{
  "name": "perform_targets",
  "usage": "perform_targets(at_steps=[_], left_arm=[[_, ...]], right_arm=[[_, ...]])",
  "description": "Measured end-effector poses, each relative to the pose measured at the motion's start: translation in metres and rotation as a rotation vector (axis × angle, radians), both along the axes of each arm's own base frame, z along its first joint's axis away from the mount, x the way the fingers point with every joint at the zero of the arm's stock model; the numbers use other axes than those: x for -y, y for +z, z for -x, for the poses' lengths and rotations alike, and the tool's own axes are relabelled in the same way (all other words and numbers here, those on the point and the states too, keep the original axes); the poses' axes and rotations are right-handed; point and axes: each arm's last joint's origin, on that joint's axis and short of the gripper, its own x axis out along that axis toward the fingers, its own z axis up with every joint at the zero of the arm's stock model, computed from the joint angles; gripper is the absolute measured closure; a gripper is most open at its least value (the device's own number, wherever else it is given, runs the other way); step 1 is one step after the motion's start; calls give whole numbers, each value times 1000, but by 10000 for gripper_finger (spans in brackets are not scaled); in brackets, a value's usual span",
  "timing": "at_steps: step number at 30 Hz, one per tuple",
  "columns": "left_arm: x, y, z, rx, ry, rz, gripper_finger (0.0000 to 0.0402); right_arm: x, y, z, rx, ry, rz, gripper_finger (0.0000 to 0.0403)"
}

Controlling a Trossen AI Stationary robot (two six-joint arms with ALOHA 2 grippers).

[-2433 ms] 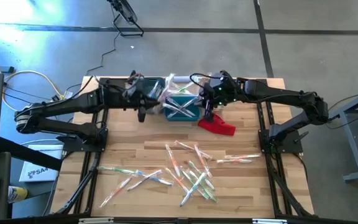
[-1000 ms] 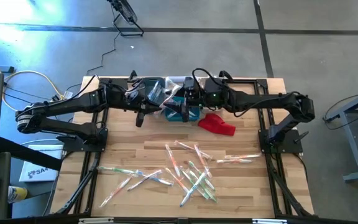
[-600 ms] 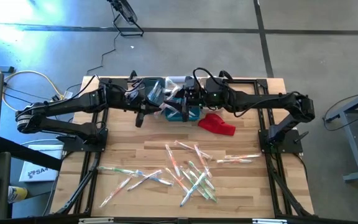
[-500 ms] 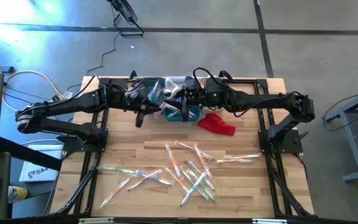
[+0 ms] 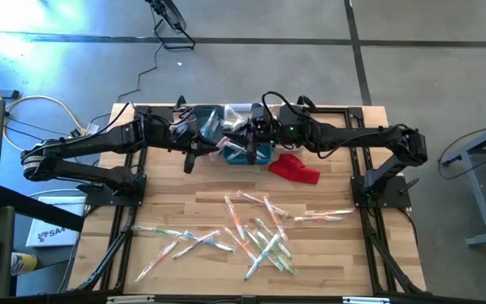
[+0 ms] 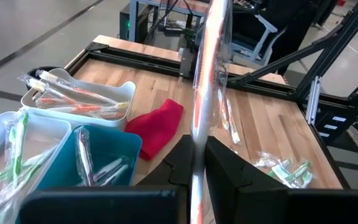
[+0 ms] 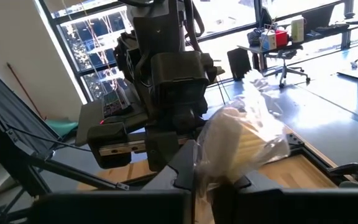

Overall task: Pick & Place Toothbrushes
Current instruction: Put the orange toothbrush into the white bin

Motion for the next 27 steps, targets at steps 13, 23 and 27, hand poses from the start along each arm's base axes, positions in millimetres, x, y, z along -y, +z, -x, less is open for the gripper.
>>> perform_targets(at_steps=[13, 23, 27], left_arm=[[-1, 0, 0, 0, 25, 7, 357], [-3, 0, 0, -2, 114, 34, 246], [-3, 0, 0, -2, 115, 34, 230]], right_arm=[[0, 0, 0, 0, -19, -3, 394], [1, 0, 0, 0, -26, -2, 394], [1, 0, 0, 0, -24, -3, 395]])
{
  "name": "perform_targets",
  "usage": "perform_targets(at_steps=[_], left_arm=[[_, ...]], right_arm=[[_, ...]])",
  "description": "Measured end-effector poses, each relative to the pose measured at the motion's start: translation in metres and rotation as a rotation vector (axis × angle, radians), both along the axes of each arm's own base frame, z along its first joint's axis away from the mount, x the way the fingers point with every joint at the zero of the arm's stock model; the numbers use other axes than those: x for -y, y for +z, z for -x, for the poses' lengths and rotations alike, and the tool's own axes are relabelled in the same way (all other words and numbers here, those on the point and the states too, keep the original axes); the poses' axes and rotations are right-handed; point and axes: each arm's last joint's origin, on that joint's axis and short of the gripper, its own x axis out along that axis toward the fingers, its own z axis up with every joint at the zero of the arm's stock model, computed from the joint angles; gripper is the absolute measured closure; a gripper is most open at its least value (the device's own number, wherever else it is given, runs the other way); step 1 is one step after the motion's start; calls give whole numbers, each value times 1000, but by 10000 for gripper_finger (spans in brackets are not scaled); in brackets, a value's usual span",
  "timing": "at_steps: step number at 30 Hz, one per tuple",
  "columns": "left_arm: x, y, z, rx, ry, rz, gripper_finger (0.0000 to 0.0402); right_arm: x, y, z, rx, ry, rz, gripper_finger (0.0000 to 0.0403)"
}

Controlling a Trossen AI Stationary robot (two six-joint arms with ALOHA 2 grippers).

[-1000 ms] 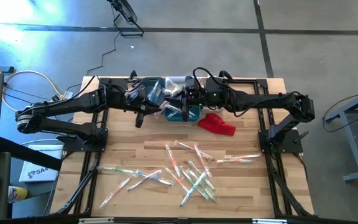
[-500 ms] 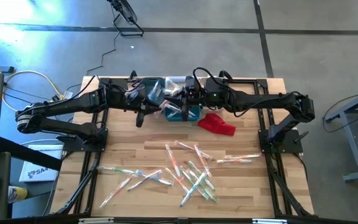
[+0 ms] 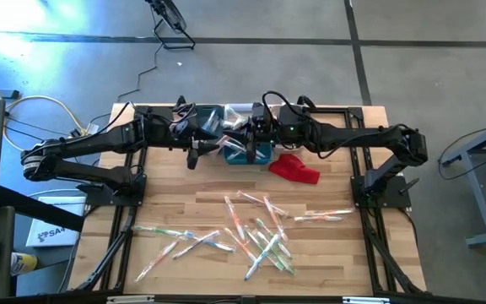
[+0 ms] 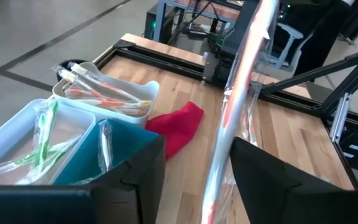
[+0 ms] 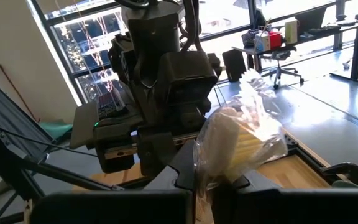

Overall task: Pick & Place Toothbrushes
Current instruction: Put the orange toothbrush into the white bin

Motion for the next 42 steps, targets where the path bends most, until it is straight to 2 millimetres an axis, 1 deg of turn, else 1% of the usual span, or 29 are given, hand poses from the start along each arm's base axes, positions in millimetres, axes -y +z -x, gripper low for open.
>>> perform_targets(at_steps=[11, 19, 23, 25, 31, 33, 37, 42], left_arm=[[0, 1, 0, 11, 6, 18, 226], [2, 0, 5, -27, -23, -80, 226], [3, -1, 14, -80, 2, -118, 226], [3, -2, 18, -78, 35, -130, 226], [8, -19, 35, -4, 68, -119, 226], [10, -27, 43, 8, 72, -106, 226], [15, -40, 58, 32, 84, -71, 226], [20, -49, 74, 75, 97, -34, 226]], right_arm=[[2, 0, 0, -2, -5, -1, 395], [10, -4, 3, -56, -26, -14, 395], [15, -6, 4, -75, -43, -17, 395], [18, -7, 5, -88, -60, -19, 394], [30, -14, 8, -149, -109, -69, 394], [35, -16, 11, -179, -129, -80, 394], [47, -17, 20, -233, -169, -95, 394], [64, -13, 41, -319, -288, -108, 394]])
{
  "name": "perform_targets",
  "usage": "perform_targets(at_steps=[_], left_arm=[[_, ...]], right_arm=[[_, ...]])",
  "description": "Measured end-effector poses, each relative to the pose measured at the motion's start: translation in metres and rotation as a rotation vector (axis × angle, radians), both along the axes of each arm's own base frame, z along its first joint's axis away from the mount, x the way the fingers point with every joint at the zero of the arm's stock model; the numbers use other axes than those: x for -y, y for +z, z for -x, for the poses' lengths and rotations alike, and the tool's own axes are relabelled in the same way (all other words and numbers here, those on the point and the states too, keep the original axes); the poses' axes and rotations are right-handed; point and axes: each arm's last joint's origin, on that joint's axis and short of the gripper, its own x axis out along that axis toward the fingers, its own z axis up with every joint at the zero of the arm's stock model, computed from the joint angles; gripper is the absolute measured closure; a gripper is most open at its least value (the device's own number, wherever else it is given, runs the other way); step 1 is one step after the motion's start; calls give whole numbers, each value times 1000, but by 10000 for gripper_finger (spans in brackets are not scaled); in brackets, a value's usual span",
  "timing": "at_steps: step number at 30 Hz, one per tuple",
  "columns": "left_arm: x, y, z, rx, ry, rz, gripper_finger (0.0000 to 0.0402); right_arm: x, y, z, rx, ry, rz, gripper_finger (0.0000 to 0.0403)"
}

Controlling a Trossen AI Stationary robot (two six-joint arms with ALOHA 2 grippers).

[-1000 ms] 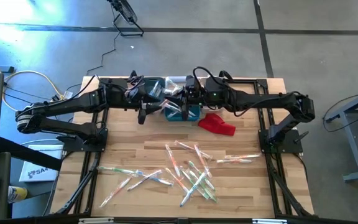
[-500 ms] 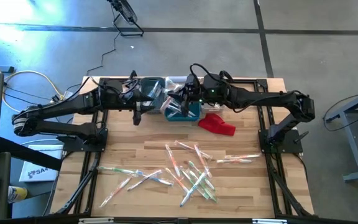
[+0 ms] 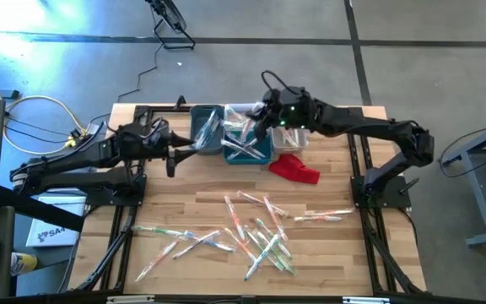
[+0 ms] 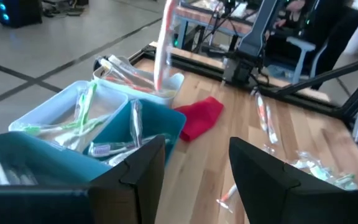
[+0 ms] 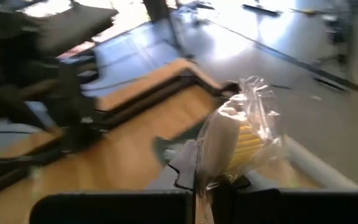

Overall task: Pick & Place Toothbrushes
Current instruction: Put the orange toothbrush into the white bin

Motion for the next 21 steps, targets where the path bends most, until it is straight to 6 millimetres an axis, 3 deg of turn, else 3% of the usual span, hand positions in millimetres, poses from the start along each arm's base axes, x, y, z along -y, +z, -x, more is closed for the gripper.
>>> perform_targets(at_steps=[6, 11, 21], left_arm=[[4, -3, 13, 42, 6, 19, 226], [5, -3, 15, 53, 7, 21, 226], [5, -4, 14, 45, 5, 24, 226]], right_arm=[[18, 8, 35, -116, -184, 6, 394], [32, 3, 54, -222, -295, -19, 394], [58, -22, 59, -353, -370, -101, 394]])
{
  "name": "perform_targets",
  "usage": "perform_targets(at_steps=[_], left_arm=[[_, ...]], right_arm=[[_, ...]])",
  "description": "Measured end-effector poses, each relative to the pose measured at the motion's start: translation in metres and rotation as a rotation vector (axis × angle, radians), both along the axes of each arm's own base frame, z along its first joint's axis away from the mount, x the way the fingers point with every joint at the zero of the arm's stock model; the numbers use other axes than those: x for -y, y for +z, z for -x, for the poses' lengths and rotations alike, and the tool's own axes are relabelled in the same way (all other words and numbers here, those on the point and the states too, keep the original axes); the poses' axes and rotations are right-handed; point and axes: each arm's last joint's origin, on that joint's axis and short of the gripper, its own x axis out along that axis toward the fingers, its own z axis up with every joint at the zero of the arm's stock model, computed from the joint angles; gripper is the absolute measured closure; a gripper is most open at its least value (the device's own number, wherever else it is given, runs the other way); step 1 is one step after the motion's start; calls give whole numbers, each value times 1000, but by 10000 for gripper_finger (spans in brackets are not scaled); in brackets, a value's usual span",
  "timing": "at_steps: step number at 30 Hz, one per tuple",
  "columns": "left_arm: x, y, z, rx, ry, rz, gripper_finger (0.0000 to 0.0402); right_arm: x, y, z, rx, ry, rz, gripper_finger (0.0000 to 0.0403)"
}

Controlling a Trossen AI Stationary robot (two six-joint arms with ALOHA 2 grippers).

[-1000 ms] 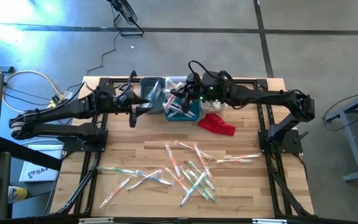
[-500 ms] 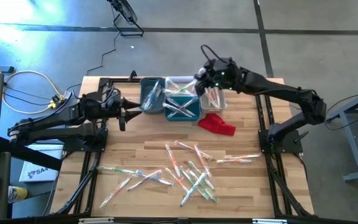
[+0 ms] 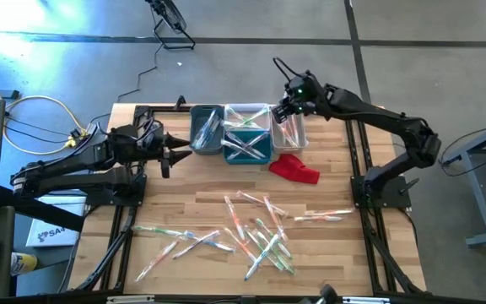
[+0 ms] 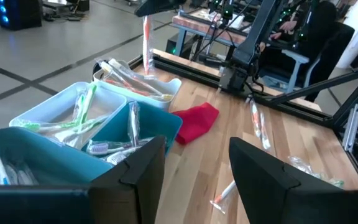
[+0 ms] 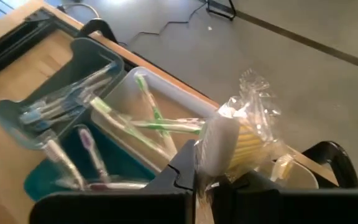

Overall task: Pick & Place Toothbrushes
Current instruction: Put the orange toothbrush into the white bin

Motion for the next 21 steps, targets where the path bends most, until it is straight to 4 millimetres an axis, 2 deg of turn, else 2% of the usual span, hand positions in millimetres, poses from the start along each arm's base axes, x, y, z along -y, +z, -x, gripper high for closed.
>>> perform_targets(at_steps=[12, 21], left_arm=[[0, -1, 0, -15, -1, 5, 226], [0, -2, 0, -16, -1, 5, 226]], right_arm=[[28, -48, -19, -58, -13, -176, 394], [33, -73, -29, -86, -6, -272, 394]])
